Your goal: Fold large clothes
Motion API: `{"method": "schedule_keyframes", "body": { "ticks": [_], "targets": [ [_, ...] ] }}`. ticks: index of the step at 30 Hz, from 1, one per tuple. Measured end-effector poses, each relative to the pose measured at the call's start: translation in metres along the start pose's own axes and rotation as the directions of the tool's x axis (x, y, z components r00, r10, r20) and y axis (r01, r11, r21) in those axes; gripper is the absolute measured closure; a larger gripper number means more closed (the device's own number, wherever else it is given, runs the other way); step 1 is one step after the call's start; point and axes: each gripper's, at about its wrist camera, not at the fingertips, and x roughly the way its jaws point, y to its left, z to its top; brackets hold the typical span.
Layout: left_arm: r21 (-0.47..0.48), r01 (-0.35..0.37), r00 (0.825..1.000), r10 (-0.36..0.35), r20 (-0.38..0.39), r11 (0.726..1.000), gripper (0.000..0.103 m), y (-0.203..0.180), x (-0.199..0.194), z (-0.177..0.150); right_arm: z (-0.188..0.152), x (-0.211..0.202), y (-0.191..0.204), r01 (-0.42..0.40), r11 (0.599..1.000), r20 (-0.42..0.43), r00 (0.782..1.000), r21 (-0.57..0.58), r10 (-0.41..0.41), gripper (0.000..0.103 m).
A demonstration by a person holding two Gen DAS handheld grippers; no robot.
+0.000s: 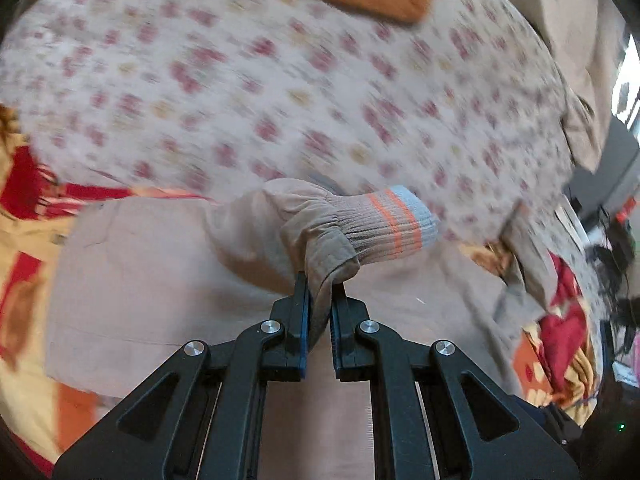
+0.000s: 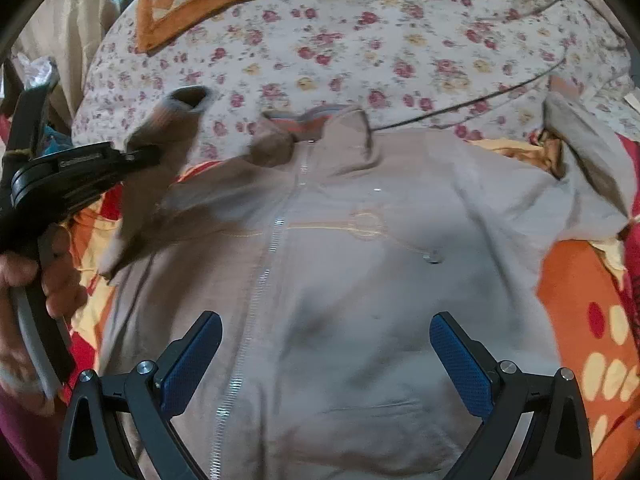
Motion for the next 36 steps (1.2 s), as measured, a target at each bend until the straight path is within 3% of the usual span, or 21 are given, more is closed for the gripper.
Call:
{"method": "schedule_keyframes", "body": {
  "ticks": [4, 9, 13, 16, 19, 22, 25, 26, 28, 29, 30, 31, 32, 33, 34, 36],
  "targets": [
    [0.063, -0.026, 0.998, 0.029, -0.048, 0.998, 0.096, -0.034, 0.035, -0.025, -0.002, 0.004, -0.018, 0.01, 0.999, -0.019, 1.0, 0.034, -0.009, 0.0],
    [0.094, -0.036, 0.992, 0.047, -0.117, 0.995, 0.094, -0.04, 0.063, -0.046, -0.005, 0.011, -0.028, 0.02, 0.998, -0.057, 0.998, 0.057, -0.017, 0.0],
    [0.051, 0.049, 0.984, -0.039, -0.173, 0.997, 0.059, -0.033, 0.066, -0.049, -0.007, 0.014, -0.023, 0.012, 0.999, -0.071, 0.997, 0.045, -0.009, 0.0],
    [0.044, 0.057, 0.987, -0.049, -0.153, 0.997, 0.058, -0.022, 0.047, -0.044, -0.004, 0.013, -0.021, -0.037, 0.998, -0.056, 0.998, 0.055, 0.04, 0.0],
    [0.07, -0.01, 0.993, 0.018, -0.114, 0.998, 0.057, -0.003, 0.014, -0.04, 0.001, 0.016, -0.016, -0.1, 0.992, -0.049, 0.993, 0.078, 0.104, 0.0],
    [0.077, -0.151, 0.985, 0.156, -0.069, 0.986, 0.057, 0.028, -0.018, -0.047, 0.012, 0.028, -0.013, -0.178, 0.976, -0.061, 0.98, 0.126, 0.187, 0.0],
    [0.037, -0.32, 0.946, 0.322, -0.035, 0.947, 0.057, 0.074, -0.045, -0.06, 0.027, 0.05, -0.003, -0.232, 0.959, -0.07, 0.967, 0.162, 0.246, 0.0],
    [0.005, -0.379, 0.925, 0.379, -0.037, 0.926, 0.057, 0.095, -0.053, -0.067, 0.031, 0.057, 0.0, -0.243, 0.955, -0.071, 0.964, 0.168, 0.258, 0.0],
    [-0.058, -0.432, 0.901, 0.428, -0.065, 0.9, 0.057, 0.126, -0.062, -0.079, 0.043, 0.076, 0.007, -0.273, 0.943, -0.074, 0.954, 0.189, 0.291, 0.002],
    [-0.116, -0.445, 0.895, 0.436, -0.093, 0.888, 0.057, 0.147, -0.064, -0.088, 0.049, 0.09, 0.011, -0.292, 0.931, -0.075, 0.946, 0.217, 0.314, 0.005],
    [-0.163, -0.444, 0.896, 0.43, -0.112, 0.881, 0.057, 0.161, -0.064, -0.095, 0.054, 0.098, 0.013, -0.307, 0.922, -0.074, 0.94, 0.235, 0.332, 0.017],
    [-0.218, -0.439, 0.898, 0.419, -0.134, 0.871, 0.057, 0.176, -0.063, -0.102, 0.058, 0.107, 0.016, -0.324, 0.912, -0.07, 0.934, 0.252, 0.351, 0.037],
    [-0.247, -0.436, 0.9, 0.411, -0.147, 0.866, 0.057, 0.184, -0.061, -0.106, 0.063, 0.114, 0.019, -0.328, 0.91, -0.062, 0.933, 0.252, 0.354, 0.049],
    [-0.265, -0.434, 0.901, 0.406, -0.155, 0.861, 0.057, 0.191, -0.06, -0.109, 0.068, 0.117, 0.024, -0.291, 0.931, -0.047, 0.95, 0.22, 0.308, 0.071],
    [-0.271, -0.432, 0.901, 0.405, -0.153, 0.86, 0.057, 0.194, -0.06, -0.11, 0.073, 0.114, 0.029, -0.246, 0.953, -0.021, 0.967, 0.177, 0.254, 0.079],
    [-0.257, -0.421, 0.907, 0.4, -0.132, 0.87, 0.057, 0.189, -0.061, -0.107, 0.081, 0.101, 0.032, -0.239, 0.962, 0.031, 0.971, 0.129, 0.237, 0.083]
  ]
}}
